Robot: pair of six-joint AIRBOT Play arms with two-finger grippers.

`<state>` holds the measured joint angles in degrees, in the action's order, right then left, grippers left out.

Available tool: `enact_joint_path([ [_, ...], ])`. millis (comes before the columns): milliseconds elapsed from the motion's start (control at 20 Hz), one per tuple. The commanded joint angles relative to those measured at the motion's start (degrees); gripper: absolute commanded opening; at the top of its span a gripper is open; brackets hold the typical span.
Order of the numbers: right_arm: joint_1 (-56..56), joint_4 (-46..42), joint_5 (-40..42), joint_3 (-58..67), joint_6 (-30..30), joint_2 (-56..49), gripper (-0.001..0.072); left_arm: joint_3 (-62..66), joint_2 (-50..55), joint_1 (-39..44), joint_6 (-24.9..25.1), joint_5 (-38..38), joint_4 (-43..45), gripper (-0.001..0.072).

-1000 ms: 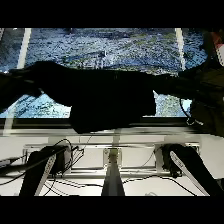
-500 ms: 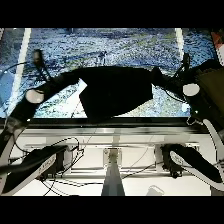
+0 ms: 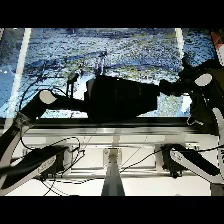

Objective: Fold the clothes and pants, and hang the long-sleeved shirts on hangers.

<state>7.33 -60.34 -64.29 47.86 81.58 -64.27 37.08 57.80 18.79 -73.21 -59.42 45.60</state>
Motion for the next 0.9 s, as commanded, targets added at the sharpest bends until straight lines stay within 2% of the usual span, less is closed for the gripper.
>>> enact_joint_path([
  [0, 1.1, -4.0, -20.7, 0.6, -6.0, -0.5, 0.0036, 0.0, 0.1, 0.2, -2.5, -10.0, 4.6, 0.0014],
  [150, 1.1, -4.5, -24.2, -1.9, -9.8, -0.5, 0.0039, -0.1, 0.5, 0.2, -8.7, -9.3, 14.9, 0.0015],
  [200, 1.1, -4.8, -22.3, -3.0, -11.4, -0.5, 0.0144, -0.1, 1.0, 0.2, -9.1, -9.4, 16.4, 0.0016],
  [250, 1.1, -4.9, -19.5, -4.1, -12.3, -0.5, 0.0454, -0.1, 1.7, 0.2, -9.1, -8.9, 16.5, 0.0059],
  [300, 1.1, -5.0, -16.8, -4.8, -12.3, -0.5, 0.0683, -0.1, 2.5, 0.3, -8.9, -8.7, 15.7, 0.0246],
  [350, 1.1, -5.0, -13.8, -5.1, -12.3, -0.5, 0.0693, -0.1, 3.6, 0.5, -8.5, -8.7, 15.2, 0.0623],
  [400, 1.1, -5.0, -11.0, -5.1, -12.2, -0.5, 0.0693, -0.1, 4.8, 0.9, -8.2, -8.7, 15.3, 0.0693],
  [500, 1.1, -5.0, -6.1, -5.1, -9.9, -0.5, 0.0693, -0.1, 7.3, 1.5, -7.8, -8.7, 15.2, 0.0693],
  [650, 1.2, -6.0, -2.9, -5.2, -6.4, -1.5, 0.0693, -0.1, 10.5, 2.0, -7.8, -8.7, 14.6, 0.0692],
  [750, 1.2, -8.4, 0.6, -5.7, -1.4, -2.0, 0.0692, -0.1, 12.2, 2.0, -7.8, -8.5, 13.9, 0.0691],
  [850, 1.2, -8.3, 2.0, -7.2, -1.0, -2.1, 0.0691, -0.1, 12.7, 1.9, -7.8, -8.2, 13.9, 0.069],
])
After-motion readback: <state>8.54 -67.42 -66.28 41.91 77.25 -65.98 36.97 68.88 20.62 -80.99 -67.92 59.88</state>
